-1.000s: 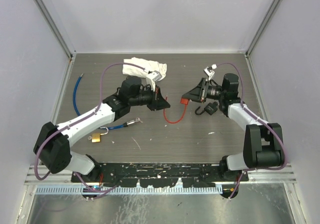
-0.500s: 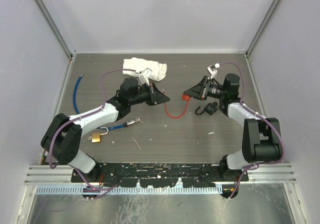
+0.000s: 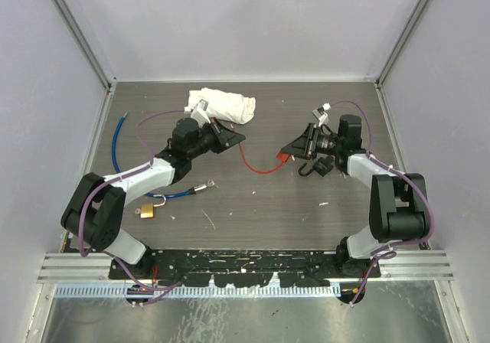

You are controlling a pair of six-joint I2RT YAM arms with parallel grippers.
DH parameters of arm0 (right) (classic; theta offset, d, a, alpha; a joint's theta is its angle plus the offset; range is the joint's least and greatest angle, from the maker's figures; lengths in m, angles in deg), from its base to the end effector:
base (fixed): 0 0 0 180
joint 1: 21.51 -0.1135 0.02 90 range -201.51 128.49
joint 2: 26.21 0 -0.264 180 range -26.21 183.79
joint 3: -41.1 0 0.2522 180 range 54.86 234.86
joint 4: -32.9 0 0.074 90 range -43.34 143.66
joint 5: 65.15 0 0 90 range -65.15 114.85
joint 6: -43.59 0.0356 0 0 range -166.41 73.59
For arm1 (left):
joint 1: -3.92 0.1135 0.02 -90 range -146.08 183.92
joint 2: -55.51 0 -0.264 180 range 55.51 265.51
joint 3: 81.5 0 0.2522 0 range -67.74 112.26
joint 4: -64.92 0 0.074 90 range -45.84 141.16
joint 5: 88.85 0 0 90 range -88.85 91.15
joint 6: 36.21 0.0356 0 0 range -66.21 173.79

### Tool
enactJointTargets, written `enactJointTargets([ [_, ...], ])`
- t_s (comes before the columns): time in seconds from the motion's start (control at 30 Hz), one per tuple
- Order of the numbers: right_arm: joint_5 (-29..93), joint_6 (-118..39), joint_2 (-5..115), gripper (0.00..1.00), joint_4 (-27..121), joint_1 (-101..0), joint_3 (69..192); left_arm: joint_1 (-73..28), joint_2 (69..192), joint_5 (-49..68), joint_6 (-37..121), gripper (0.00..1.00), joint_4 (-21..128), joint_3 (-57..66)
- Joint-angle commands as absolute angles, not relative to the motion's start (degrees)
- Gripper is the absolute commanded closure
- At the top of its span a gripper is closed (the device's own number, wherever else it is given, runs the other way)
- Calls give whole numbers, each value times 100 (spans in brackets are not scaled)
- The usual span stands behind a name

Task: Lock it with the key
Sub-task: Adjust the lock.

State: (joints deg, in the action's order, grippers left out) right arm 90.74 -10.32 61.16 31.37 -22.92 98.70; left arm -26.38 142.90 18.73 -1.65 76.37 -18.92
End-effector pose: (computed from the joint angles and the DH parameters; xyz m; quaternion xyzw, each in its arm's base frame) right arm 0.3039 0.0400 0.2101 -0.0518 0.7707 0.5804 0.2578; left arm 0.2898 -0.1818 0.2465 -0.0763 0.7774 -0.5048 0.3675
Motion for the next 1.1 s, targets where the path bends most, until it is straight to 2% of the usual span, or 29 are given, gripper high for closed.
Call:
enactJointTargets([
  [0.0,9228,153,6003,99,1593,-2208,9721,-2754,14244,2043,-239,100,8829,-1778],
  [0.1,9123,1331,6068,99,27,-2103,9589,-2883,14334,2589,118,100,8819,-1678],
  [0.4,8765,2554,6616,99,-1060,-2103,9757,-3340,14214,1706,583,100,8410,-1501],
  [0.6,8573,2914,6876,99,-1590,-2199,10056,-3630,14447,1880,1334,100,7997,-1036],
  [0.7,8582,2506,6815,99,-1276,-2346,10119,-3632,14504,1784,1148,100,8158,-1027],
  [0.9,8967,740,6360,99,385,-2387,10237,-3348,14310,995,808,100,7706,-1078],
  [1.07,9251,-1248,5867,99,2463,-2318,10505,-2950,13873,357,407,100,7870,-1616],
])
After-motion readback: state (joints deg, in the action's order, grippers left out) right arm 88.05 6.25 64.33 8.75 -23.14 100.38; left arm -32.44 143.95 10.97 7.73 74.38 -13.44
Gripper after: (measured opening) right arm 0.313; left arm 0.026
